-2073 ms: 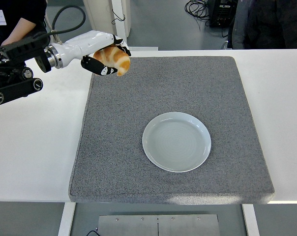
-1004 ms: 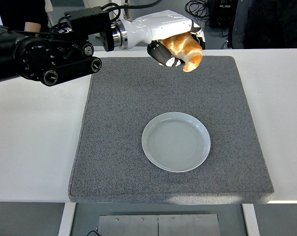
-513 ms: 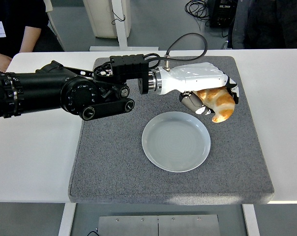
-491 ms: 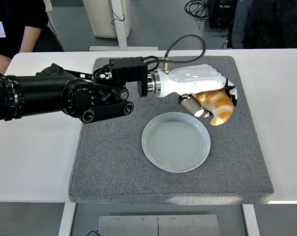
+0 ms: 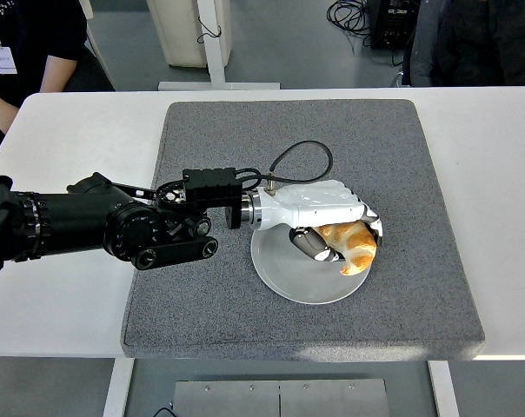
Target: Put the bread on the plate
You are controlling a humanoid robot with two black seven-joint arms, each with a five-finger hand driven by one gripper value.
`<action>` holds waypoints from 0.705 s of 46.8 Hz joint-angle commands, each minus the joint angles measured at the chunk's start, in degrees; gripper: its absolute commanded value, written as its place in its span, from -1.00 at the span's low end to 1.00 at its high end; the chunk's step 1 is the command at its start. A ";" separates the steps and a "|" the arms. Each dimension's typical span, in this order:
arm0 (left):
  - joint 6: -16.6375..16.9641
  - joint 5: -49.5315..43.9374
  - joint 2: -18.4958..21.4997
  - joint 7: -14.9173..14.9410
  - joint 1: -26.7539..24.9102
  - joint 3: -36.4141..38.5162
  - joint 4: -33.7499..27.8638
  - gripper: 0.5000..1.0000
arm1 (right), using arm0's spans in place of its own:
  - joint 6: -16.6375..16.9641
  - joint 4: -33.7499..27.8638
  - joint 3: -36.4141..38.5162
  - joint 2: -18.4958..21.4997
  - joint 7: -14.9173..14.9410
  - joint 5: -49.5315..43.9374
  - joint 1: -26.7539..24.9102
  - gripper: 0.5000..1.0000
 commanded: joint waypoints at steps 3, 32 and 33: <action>0.29 0.03 -0.01 -0.09 1.50 0.00 2.02 -1.00 | 0.00 -0.09 0.06 0.00 0.00 -0.03 -0.06 1.00; 0.81 -0.15 -0.36 -0.71 4.05 2.37 5.62 -1.00 | 0.00 0.00 0.06 0.00 0.00 -0.03 -0.06 1.00; 0.81 -0.15 -0.36 -0.71 4.05 2.37 5.62 -1.00 | 0.00 0.00 0.06 0.00 0.00 -0.03 -0.06 1.00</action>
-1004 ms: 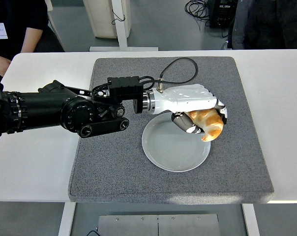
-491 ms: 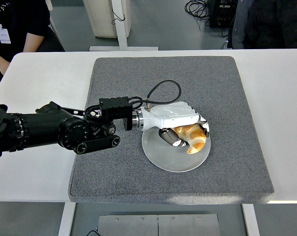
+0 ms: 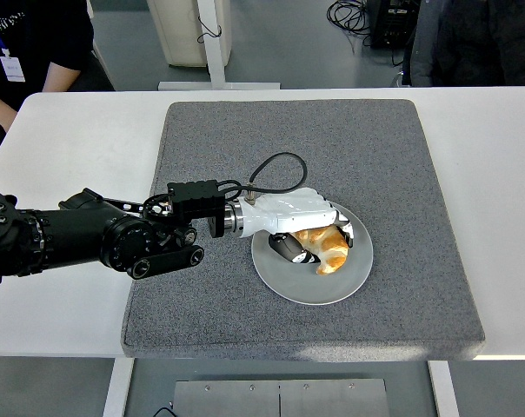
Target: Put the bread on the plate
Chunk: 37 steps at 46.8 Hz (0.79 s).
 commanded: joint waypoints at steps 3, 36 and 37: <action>-0.02 -0.01 0.00 0.00 -0.23 0.00 -0.01 -1.00 | 0.00 0.00 0.00 0.00 0.00 0.03 0.08 1.00; -0.10 -4.58 0.44 0.17 -0.23 -0.97 -0.18 0.00 | 0.00 0.08 0.00 0.00 0.00 0.03 0.08 1.00; -0.10 -4.58 0.44 0.17 -0.23 -0.97 -0.10 0.01 | 0.00 0.08 0.00 0.00 0.00 0.03 0.08 1.00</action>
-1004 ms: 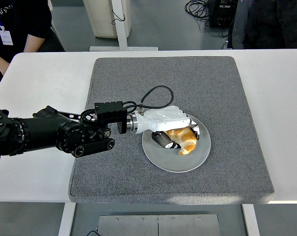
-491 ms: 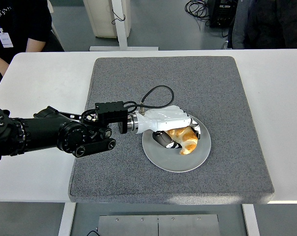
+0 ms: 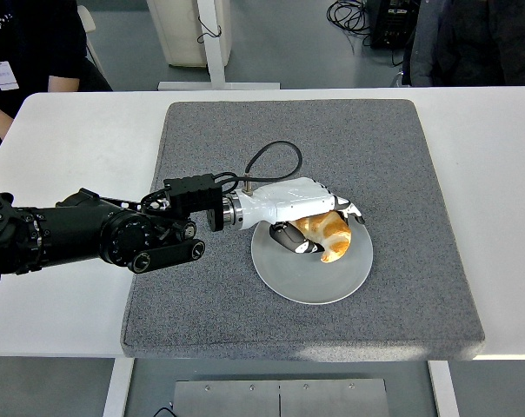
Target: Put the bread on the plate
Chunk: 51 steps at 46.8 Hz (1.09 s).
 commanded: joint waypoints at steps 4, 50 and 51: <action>0.01 -0.03 0.01 -0.07 0.10 0.01 -0.09 0.03 | 0.00 0.00 0.00 0.00 0.00 -0.07 0.02 1.00; -6.40 -14.96 2.11 0.20 -3.14 -6.14 -0.79 0.90 | 0.00 0.26 0.00 0.00 0.00 0.02 0.02 1.00; -7.45 -15.84 2.47 0.28 -3.58 -6.84 -0.79 0.90 | 0.00 0.26 0.00 0.00 0.00 -0.06 0.02 1.00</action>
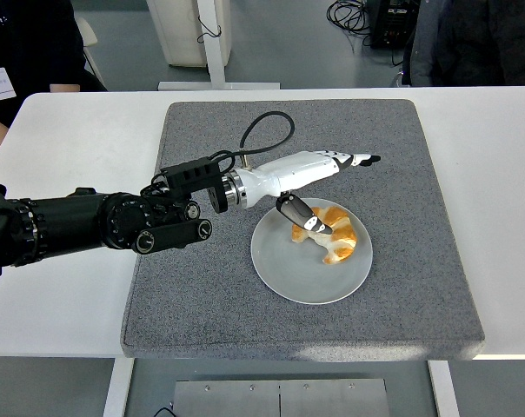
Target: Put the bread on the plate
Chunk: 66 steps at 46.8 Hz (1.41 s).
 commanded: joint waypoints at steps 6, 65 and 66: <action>-9.07 -8.43 3.06 0.76 -4.29 -6.12 0.11 0.90 | 0.00 0.09 0.02 0.00 0.00 0.02 0.09 1.00; -17.34 -41.40 3.76 8.85 10.29 -48.22 11.27 0.89 | 0.00 0.00 0.10 0.00 0.00 0.02 0.26 1.00; -17.34 -41.49 3.76 8.85 10.91 -49.01 11.27 0.89 | 0.00 0.09 0.10 0.00 0.00 0.02 0.18 1.00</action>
